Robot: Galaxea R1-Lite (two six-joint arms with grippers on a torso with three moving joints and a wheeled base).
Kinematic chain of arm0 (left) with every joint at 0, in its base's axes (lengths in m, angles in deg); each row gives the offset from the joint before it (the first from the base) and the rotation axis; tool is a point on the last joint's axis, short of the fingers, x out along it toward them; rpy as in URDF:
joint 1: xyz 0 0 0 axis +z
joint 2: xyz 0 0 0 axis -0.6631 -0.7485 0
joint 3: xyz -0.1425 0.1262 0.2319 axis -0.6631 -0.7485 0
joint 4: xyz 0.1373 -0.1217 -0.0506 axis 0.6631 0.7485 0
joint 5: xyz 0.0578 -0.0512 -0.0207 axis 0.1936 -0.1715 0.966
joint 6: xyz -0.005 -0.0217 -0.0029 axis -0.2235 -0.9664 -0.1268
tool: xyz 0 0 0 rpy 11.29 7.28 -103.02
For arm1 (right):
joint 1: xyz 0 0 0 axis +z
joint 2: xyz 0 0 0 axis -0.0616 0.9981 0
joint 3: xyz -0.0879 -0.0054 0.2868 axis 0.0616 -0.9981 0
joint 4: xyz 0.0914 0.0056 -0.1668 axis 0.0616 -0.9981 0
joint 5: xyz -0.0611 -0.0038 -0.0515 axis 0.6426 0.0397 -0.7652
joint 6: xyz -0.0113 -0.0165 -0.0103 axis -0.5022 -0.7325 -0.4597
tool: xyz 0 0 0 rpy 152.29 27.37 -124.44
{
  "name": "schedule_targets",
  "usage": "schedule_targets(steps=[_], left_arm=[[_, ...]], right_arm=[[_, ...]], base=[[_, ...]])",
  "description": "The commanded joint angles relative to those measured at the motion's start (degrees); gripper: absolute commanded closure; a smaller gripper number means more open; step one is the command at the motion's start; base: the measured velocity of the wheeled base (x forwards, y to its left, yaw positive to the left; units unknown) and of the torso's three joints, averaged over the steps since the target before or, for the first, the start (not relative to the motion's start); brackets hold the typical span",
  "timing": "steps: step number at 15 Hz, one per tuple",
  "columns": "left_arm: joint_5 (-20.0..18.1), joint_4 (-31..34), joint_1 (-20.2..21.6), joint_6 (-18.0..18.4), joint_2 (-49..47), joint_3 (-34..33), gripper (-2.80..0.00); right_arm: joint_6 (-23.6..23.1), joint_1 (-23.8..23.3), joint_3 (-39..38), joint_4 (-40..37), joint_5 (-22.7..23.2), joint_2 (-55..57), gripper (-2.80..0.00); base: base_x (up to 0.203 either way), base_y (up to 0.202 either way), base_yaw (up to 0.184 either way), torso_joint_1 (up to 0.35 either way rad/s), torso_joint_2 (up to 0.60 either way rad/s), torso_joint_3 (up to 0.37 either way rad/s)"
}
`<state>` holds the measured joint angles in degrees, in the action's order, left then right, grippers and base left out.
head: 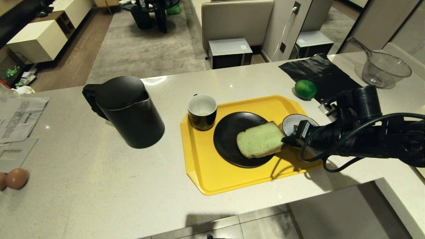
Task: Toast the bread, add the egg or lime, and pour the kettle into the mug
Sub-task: Pick up the bread slice, then put the bread slices in the toaster
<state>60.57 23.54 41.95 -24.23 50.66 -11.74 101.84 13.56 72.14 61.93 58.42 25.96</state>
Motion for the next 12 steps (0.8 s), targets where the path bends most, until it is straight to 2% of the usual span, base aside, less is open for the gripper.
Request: schedule_targets(steps=[1,3,7,9,12], left_arm=[[0.0,0.0,0.0,0.0,0.0,0.0,0.00],[0.0,0.0,0.0,0.0,0.0,0.0,0.00],[0.0,0.0,0.0,0.0,0.0,0.0,0.00],[0.0,0.0,-0.1,0.0,0.0,0.0,0.00],[0.0,0.0,0.0,0.0,0.0,0.0,0.00]], right_arm=[[-0.5,0.0,-0.2,-0.1,3.0,-3.5,0.00],[-1.9,0.1,-0.7,-0.4,5.0,-5.7,0.00],[-2.3,1.7,-0.6,-0.7,5.8,-8.7,0.00],[-5.7,1.8,0.5,-1.7,5.8,-9.7,0.00],[-12.0,1.7,5.2,-7.5,5.6,-10.5,0.00]], base=[[0.000,0.000,0.000,0.000,0.00,0.000],[0.000,0.000,0.000,0.000,0.00,0.000],[0.000,0.000,0.000,0.000,0.00,0.000],[0.000,0.000,0.000,0.000,0.00,0.000],[0.000,0.000,0.000,0.000,0.00,0.000]])
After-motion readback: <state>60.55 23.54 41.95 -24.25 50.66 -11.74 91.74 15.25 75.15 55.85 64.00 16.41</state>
